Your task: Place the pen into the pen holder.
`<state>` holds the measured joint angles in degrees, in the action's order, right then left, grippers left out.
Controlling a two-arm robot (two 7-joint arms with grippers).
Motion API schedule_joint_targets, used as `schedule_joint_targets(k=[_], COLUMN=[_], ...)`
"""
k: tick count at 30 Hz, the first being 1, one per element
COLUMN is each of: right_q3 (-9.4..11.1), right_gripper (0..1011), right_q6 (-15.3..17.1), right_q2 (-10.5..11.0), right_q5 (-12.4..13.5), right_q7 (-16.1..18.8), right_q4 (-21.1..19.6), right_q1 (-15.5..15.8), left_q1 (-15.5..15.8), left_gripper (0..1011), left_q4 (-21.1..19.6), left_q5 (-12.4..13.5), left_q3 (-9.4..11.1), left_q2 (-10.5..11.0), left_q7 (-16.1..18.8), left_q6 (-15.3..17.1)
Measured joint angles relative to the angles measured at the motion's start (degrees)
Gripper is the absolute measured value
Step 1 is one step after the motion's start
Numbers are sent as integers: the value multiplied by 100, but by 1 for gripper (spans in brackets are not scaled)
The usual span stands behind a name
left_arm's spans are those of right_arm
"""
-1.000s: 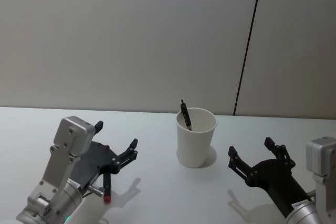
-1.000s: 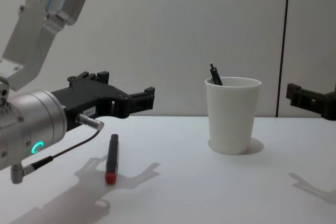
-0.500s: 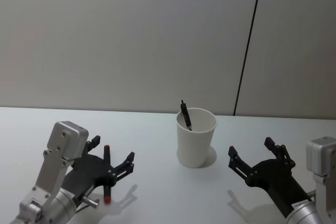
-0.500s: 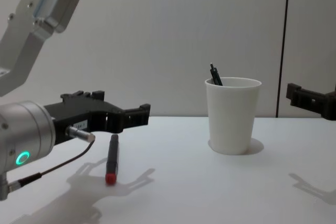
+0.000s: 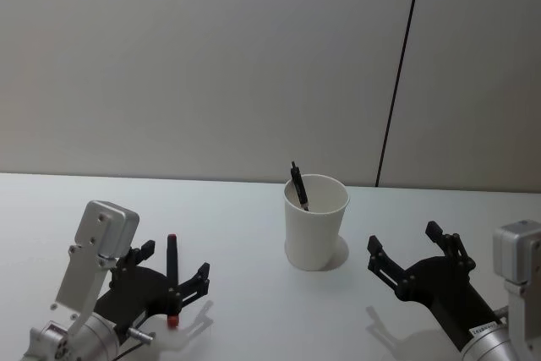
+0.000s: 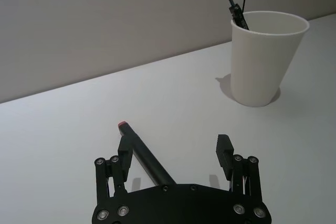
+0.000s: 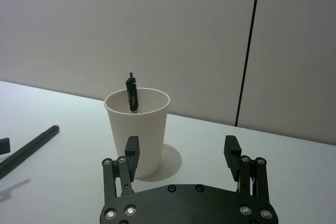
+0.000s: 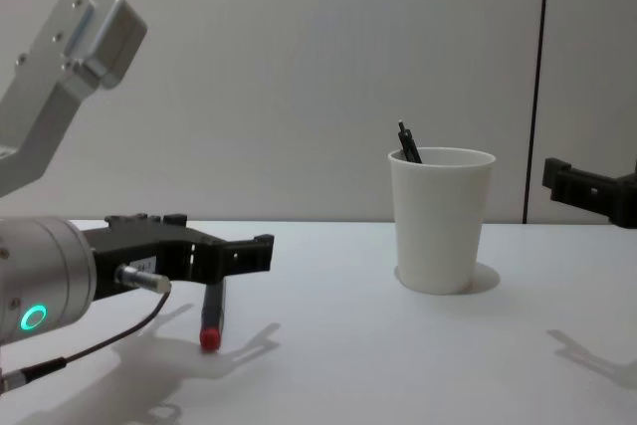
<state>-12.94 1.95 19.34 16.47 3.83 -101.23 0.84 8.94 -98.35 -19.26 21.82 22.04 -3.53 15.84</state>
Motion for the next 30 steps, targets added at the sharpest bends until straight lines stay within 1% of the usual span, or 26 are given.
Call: schedule_joint_targets(k=[1, 8, 18, 24, 30], right_q3=[0, 0, 0, 0, 0], right_gripper=[1001, 1001, 1001, 1001, 1001], right_q6=[0, 0, 0, 0, 0], right_q2=[0, 0, 0, 0, 0], right_q5=[0, 0, 0, -1, 0], right_q7=[0, 0, 0, 0, 0], right_q4=[0, 0, 0, 0, 0], right_q1=[0, 0, 0, 0, 0], left_q1=[23, 148, 296, 352, 384], left_gripper=[1004, 1003, 1003, 1003, 1003], left_q4=[24, 139, 267, 318, 363], left_q5=[-21, -88, -155, -180, -206], left_q3=[-10, -45, -100, -135, -169], left_q2=[-18, -106, -232, -309, -389], left_q7=[5, 24, 58, 94, 130], left_q6=[90, 447, 871, 1067, 1194])
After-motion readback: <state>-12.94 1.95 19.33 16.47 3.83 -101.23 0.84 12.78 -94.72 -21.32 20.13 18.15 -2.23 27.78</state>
